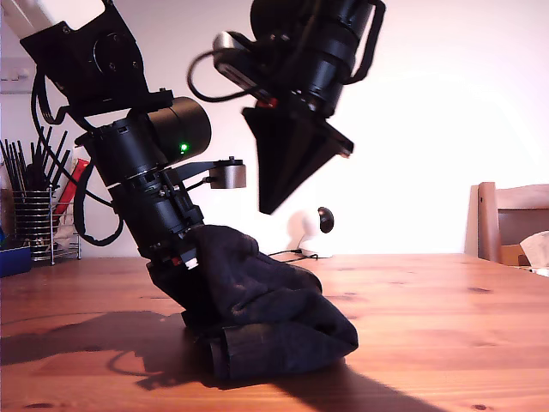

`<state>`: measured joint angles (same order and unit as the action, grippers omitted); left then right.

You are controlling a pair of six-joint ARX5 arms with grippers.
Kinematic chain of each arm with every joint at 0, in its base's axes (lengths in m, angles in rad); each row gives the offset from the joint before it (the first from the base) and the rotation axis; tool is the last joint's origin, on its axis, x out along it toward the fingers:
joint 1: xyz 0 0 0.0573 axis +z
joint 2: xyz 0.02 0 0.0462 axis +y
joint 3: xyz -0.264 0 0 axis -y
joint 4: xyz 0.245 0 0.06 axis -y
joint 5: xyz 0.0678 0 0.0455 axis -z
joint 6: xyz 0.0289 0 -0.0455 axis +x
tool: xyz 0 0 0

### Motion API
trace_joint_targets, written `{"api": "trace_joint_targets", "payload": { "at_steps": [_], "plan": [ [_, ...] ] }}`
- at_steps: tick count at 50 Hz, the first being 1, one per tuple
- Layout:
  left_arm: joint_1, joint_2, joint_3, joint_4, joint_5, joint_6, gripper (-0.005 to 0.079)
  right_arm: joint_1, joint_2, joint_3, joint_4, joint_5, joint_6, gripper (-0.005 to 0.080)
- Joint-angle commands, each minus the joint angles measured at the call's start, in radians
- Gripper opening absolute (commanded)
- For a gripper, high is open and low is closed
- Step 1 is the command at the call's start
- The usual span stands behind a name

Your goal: Fold the underwear in front of you. After folding it, place it to the left side.

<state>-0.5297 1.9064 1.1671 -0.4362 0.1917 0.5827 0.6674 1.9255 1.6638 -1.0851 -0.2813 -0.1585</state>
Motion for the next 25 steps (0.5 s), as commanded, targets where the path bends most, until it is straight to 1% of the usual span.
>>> {"api": "trace_joint_targets", "payload": {
  "at_steps": [1,9,25],
  "plan": [
    [0.006,0.031,-0.021,-0.020,-0.018,0.005,-0.0021,-0.008,0.074,-0.048,0.010,0.002,-0.006,-0.0011],
    [0.006,0.031,-0.021,-0.023,-0.018,0.005,-0.0021,-0.010,0.111,-0.093,0.081,0.000,0.001,-0.0011],
    [0.007,0.031,-0.020,-0.042,-0.019,0.005,-0.0021,-0.016,0.145,-0.106,0.151,0.000,0.002,-0.0011]
  ]
}}
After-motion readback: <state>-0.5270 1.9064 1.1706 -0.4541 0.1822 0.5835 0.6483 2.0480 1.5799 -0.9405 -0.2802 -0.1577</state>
